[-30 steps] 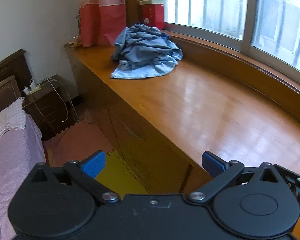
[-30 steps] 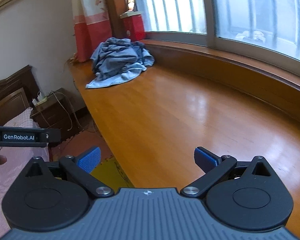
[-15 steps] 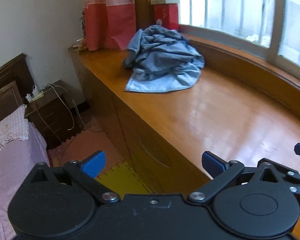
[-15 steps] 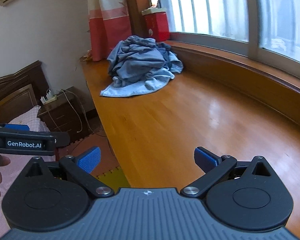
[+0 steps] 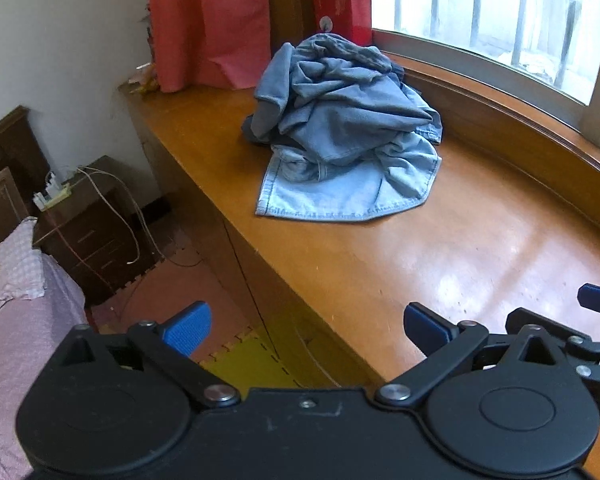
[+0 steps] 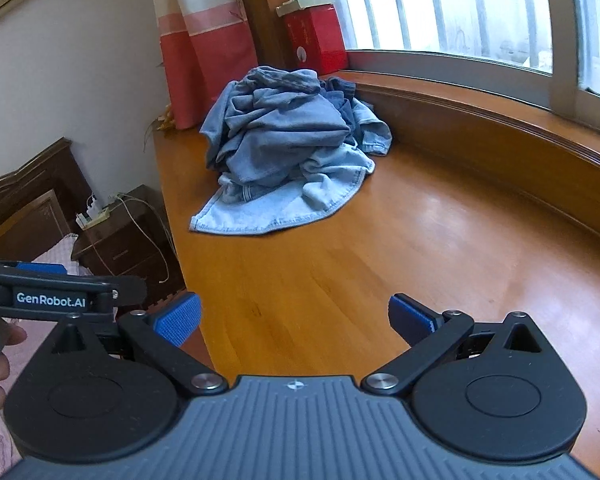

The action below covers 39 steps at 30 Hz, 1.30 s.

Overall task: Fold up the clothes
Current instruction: 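Move both grippers toward the heap of blue clothes on the sill, then close the left gripper on the grey-blue sweatshirt while the right gripper grasps it too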

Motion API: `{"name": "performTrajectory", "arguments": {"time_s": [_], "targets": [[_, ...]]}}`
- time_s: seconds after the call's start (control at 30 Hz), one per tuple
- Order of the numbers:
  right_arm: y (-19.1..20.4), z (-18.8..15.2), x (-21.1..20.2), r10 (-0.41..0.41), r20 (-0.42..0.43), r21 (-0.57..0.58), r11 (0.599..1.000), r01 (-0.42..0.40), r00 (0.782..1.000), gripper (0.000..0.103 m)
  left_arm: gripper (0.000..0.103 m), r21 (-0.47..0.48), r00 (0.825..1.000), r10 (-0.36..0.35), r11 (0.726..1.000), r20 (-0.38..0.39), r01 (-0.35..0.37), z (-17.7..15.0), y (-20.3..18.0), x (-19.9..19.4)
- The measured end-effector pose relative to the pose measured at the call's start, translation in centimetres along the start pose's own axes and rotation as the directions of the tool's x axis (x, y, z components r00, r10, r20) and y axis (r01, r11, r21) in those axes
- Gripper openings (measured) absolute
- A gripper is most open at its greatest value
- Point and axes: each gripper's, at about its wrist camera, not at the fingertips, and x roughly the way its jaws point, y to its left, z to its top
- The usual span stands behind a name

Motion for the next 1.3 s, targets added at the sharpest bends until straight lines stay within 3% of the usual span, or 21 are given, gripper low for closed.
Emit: {"name": "performTrajectory", "arguments": {"time_s": [0.13,0.3,0.6,0.8,1.03,1.2,1.3], "targets": [[0.6,1.3,1.8,0.003,-0.012,0.026,1.0,-0.003,1.0,0.102,0.103,0.027,1.0,0.005,1.0,0.026,-0.005,2.1,1.0,1.8],[2.1,2.8,4.6,-0.015,-0.02,0.039,0.999,0.016,1.0,0.102,0.103,0.055,0.998,-0.041,0.998,0.04,0.039,4.9,3.1,4.9],[7.2,6.7,11.0,-0.14,0.028,0.104,0.985,0.136,0.99,0.102,0.103,0.164,0.983,-0.166,0.975,0.083,0.151,11.7,9.9,11.4],[10.3,9.4,14.5,-0.214,0.056,0.166,0.965,0.202,0.975,0.102,0.103,0.214,0.973,-0.221,0.955,0.063,0.203,15.5,13.3,15.6],[11.7,11.9,17.7,-0.267,0.031,0.15,0.954,0.26,0.963,0.102,0.103,0.233,0.958,-0.285,0.935,0.04,0.268,18.8,13.8,19.4],[11.0,13.3,19.7,-0.263,0.038,0.136,0.957,0.256,0.964,0.102,0.103,0.245,0.949,-0.308,0.927,0.062,0.284,21.2,13.7,21.0],[10.4,13.7,20.9,-0.263,0.036,0.141,0.956,0.256,0.964,0.102,0.103,0.252,0.953,-0.294,0.93,0.066,0.27,22.1,13.7,22.0]]}}
